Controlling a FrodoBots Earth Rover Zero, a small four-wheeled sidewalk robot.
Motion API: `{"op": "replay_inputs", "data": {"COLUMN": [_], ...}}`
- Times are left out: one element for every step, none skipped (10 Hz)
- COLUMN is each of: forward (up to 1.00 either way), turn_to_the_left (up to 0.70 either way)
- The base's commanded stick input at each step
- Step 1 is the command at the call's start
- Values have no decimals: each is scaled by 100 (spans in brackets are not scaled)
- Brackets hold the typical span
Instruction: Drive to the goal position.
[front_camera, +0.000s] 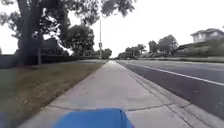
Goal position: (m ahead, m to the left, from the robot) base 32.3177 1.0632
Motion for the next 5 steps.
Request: {"op": "replay_inputs", "data": {"forward": [100,100,100,100,100], "turn_to_the_left": [0,0,0,5,18]}}
